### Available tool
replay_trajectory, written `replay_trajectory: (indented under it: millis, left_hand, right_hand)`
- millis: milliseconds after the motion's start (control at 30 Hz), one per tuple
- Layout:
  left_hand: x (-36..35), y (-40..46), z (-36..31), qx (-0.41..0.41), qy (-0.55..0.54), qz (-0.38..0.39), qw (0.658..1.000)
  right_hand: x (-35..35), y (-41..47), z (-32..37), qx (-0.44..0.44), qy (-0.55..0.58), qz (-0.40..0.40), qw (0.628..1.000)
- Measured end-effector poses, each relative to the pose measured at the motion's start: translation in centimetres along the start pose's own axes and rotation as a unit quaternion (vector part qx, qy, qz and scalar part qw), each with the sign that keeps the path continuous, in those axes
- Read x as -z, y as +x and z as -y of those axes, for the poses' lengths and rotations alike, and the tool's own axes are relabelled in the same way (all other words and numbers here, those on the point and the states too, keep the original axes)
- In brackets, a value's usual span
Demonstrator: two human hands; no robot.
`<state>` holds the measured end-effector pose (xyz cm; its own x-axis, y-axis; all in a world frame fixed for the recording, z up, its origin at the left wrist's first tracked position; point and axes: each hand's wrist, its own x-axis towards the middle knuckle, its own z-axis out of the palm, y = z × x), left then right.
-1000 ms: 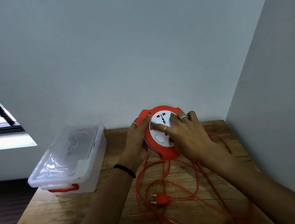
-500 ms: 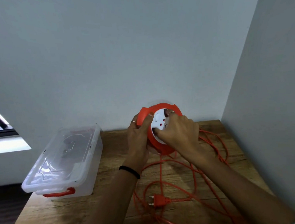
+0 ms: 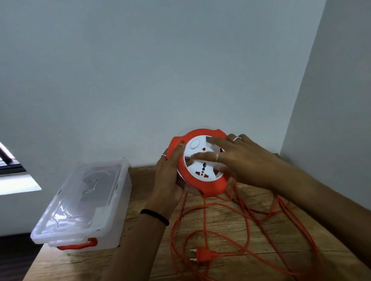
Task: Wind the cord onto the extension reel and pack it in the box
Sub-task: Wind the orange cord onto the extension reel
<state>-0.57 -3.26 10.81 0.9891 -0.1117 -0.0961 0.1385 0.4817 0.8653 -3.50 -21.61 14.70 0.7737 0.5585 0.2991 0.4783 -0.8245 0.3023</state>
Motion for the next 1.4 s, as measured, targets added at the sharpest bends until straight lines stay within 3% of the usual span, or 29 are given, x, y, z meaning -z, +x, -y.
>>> replay_trajectory:
  millis: [300, 400, 500, 633, 733, 800, 900, 1033, 1100, 1200, 1400]
  left_hand:
    - [-0.6, -0.1, 0.0, 0.008, 0.036, 0.016, 0.999]
    - [-0.9, 0.0, 0.0, 0.003, 0.031, 0.000, 1.000]
    - [-1.2, 0.2, 0.1, -0.015, 0.033, -0.021, 0.999]
    - [-1.7, 0.0, 0.6, -0.051, 0.043, -0.040, 0.997]
    - [-2.0, -0.4, 1.2, -0.084, 0.061, -0.042, 0.994]
    - [-2.0, -0.5, 1.3, -0.094, 0.070, -0.045, 0.992]
    - [-1.5, -0.6, 1.1, -0.066, 0.018, -0.054, 0.996]
    - [-0.6, -0.1, 0.7, -0.047, -0.027, -0.062, 0.997]
    - [-0.6, 0.0, 0.7, -0.040, -0.035, -0.057, 0.997]
    - [-0.8, 0.0, 0.6, -0.035, -0.014, -0.042, 0.998]
    - [-1.2, 0.0, 0.4, -0.019, -0.004, -0.019, 1.000]
  right_hand:
    - [-0.4, 0.7, 0.8, 0.040, -0.111, -0.073, 0.990]
    - [-0.7, 0.8, 1.6, -0.032, -0.087, -0.075, 0.993]
    - [0.0, 1.3, 3.9, -0.182, 0.040, -0.050, 0.981]
    - [0.5, 2.6, 5.0, -0.377, 0.184, -0.039, 0.907]
    - [-0.4, 3.3, 4.3, -0.490, 0.371, -0.025, 0.789]
    - [-0.9, 3.5, 4.0, -0.496, 0.446, -0.009, 0.745]
    - [-0.4, 2.8, 3.4, -0.431, 0.452, 0.004, 0.781]
    - [1.6, 0.8, 1.9, -0.292, 0.233, -0.054, 0.926]
    - [1.9, 0.2, 1.2, -0.159, 0.124, -0.049, 0.978]
    - [1.4, 0.2, 0.7, -0.036, 0.023, 0.015, 0.999]
    - [-0.5, 1.4, 0.6, -0.015, -0.048, -0.026, 0.998]
